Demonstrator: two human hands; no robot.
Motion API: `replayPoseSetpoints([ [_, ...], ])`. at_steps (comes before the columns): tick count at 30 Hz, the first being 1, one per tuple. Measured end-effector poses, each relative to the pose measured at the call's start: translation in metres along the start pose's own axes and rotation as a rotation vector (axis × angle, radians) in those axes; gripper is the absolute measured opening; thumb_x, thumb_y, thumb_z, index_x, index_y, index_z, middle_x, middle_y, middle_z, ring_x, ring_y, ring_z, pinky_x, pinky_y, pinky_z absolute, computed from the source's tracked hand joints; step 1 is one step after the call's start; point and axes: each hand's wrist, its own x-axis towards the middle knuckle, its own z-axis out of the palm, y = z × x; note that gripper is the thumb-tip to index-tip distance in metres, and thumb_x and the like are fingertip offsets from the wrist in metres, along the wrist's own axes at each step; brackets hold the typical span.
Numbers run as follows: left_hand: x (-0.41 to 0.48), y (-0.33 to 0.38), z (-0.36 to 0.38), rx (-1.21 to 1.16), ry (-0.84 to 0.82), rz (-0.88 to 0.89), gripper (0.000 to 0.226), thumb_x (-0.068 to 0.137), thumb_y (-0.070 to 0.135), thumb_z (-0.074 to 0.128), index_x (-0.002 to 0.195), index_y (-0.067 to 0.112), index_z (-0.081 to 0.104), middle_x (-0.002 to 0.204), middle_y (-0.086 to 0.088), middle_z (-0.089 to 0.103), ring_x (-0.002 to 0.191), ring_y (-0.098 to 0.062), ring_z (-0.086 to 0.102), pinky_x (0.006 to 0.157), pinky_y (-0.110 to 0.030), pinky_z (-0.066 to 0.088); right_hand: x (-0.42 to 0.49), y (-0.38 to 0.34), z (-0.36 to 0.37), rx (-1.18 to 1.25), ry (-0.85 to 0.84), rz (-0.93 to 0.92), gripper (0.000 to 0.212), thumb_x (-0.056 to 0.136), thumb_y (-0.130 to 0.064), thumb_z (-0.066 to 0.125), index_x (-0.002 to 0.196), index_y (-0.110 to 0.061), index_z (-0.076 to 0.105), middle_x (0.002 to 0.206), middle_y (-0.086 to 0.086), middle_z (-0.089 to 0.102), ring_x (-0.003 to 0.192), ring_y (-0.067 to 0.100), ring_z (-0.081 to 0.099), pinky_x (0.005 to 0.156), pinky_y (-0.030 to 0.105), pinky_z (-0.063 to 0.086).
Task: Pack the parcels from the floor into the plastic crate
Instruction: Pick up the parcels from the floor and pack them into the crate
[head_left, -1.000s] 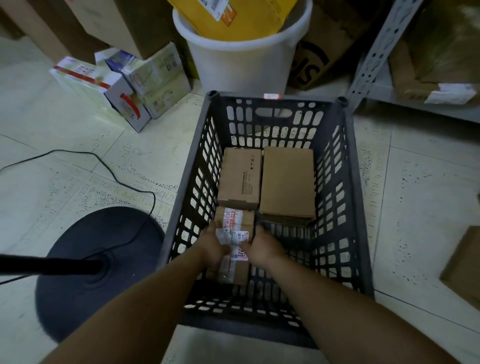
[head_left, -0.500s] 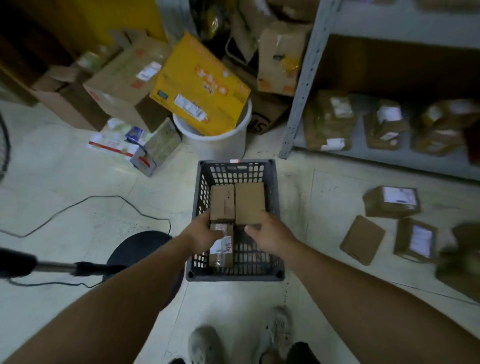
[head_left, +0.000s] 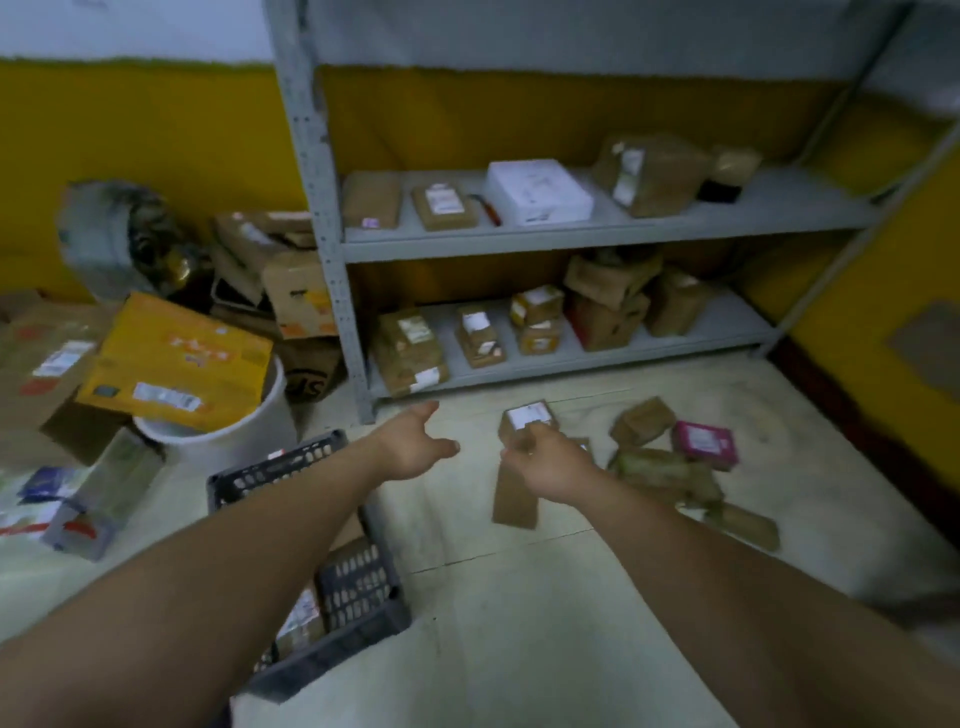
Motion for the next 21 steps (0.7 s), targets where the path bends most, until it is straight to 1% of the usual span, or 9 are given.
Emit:
replayPoseSetpoints([
  [2, -0.001, 0.054, 0.022, 0.041, -0.011, 0.078, 0.078, 0.09, 0.041, 0.057, 0.151, 0.02, 0.014, 0.158, -0.003, 0.018, 0.142, -0.023, 0.026, 0.108, -0.027, 0.027, -0.018, 0.033, -0.046, 0.04, 0.09, 0.036, 0.053, 0.092, -0.045, 0.054, 0.135, -0.015, 0.046, 0.133, 0.012, 0.055, 0.114, 0.029, 0.055, 0.089, 0.033, 0.046],
  [4, -0.003, 0.107, 0.047, 0.076, -0.038, 0.157, 0.078, 0.09, 0.039, 0.058, 0.151, 0.019, 0.015, 0.156, -0.004, 0.023, 0.135, -0.021, 0.036, 0.103, -0.023, 0.034, -0.034, 0.067, -0.09, 0.079, 0.151, 0.058, 0.057, 0.094, -0.043, 0.052, 0.142, -0.014, 0.039, 0.138, 0.012, 0.051, 0.11, 0.028, 0.057, 0.082, 0.031, 0.048],
  [5, -0.001, 0.134, 0.063, 0.076, -0.062, 0.191, 0.077, 0.09, 0.038, 0.058, 0.151, 0.019, 0.015, 0.154, -0.006, 0.029, 0.122, -0.017, 0.047, 0.091, -0.015, 0.041, -0.041, 0.087, -0.113, 0.088, 0.179, 0.066, 0.062, 0.095, -0.045, 0.05, 0.146, -0.014, 0.034, 0.143, 0.011, 0.046, 0.113, 0.028, 0.056, 0.084, 0.03, 0.048],
  [6, 0.001, 0.162, 0.08, 0.072, -0.09, 0.218, 0.077, 0.09, 0.038, 0.058, 0.151, 0.019, 0.015, 0.151, -0.007, 0.034, 0.105, -0.012, 0.052, 0.075, -0.008, 0.042, -0.046, 0.11, -0.136, 0.09, 0.203, 0.078, 0.066, 0.095, -0.046, 0.05, 0.149, -0.014, 0.03, 0.147, 0.012, 0.042, 0.12, 0.028, 0.052, 0.092, 0.031, 0.046],
  [7, 0.005, 0.189, 0.099, 0.073, -0.109, 0.236, 0.076, 0.09, 0.038, 0.058, 0.151, 0.021, 0.015, 0.15, -0.007, 0.036, 0.096, -0.01, 0.051, 0.065, -0.005, 0.04, -0.05, 0.133, -0.158, 0.09, 0.226, 0.087, 0.068, 0.094, -0.046, 0.051, 0.15, -0.015, 0.028, 0.149, 0.012, 0.039, 0.127, 0.029, 0.047, 0.101, 0.034, 0.042],
  [9, 0.009, 0.238, 0.134, 0.073, -0.122, 0.277, 0.075, 0.09, 0.038, 0.059, 0.15, 0.023, 0.017, 0.153, -0.005, 0.03, 0.118, -0.017, 0.048, 0.08, -0.013, 0.037, -0.054, 0.177, -0.199, 0.099, 0.262, 0.098, 0.071, 0.093, -0.047, 0.052, 0.151, -0.014, 0.027, 0.15, 0.012, 0.039, 0.133, 0.029, 0.042, 0.109, 0.036, 0.036],
  [11, 0.015, 0.287, 0.173, 0.077, -0.154, 0.313, 0.076, 0.089, 0.034, 0.061, 0.15, 0.021, 0.019, 0.155, -0.004, 0.025, 0.136, -0.021, 0.034, 0.092, -0.018, 0.03, -0.061, 0.223, -0.237, 0.097, 0.293, 0.118, 0.073, 0.093, -0.048, 0.052, 0.151, -0.013, 0.027, 0.149, 0.012, 0.04, 0.134, 0.028, 0.041, 0.108, 0.033, 0.035],
  [16, 0.031, 0.38, 0.247, 0.157, -0.245, 0.369, 0.078, 0.088, 0.03, 0.063, 0.151, 0.018, 0.018, 0.155, -0.004, 0.026, 0.138, -0.02, 0.032, 0.097, -0.018, 0.028, -0.072, 0.32, -0.305, 0.074, 0.349, 0.187, 0.074, 0.093, -0.05, 0.05, 0.152, -0.014, 0.024, 0.156, 0.008, 0.028, 0.141, 0.026, 0.03, 0.112, 0.033, 0.027],
  [21, 0.071, 0.438, 0.291, 0.176, -0.333, 0.359, 0.079, 0.087, 0.032, 0.063, 0.151, 0.022, 0.017, 0.15, -0.009, 0.034, 0.131, -0.023, 0.042, 0.101, -0.023, 0.033, -0.052, 0.386, -0.344, 0.116, 0.39, 0.25, 0.073, 0.093, -0.049, 0.051, 0.152, -0.015, 0.025, 0.156, 0.008, 0.029, 0.141, 0.025, 0.031, 0.112, 0.034, 0.028],
])
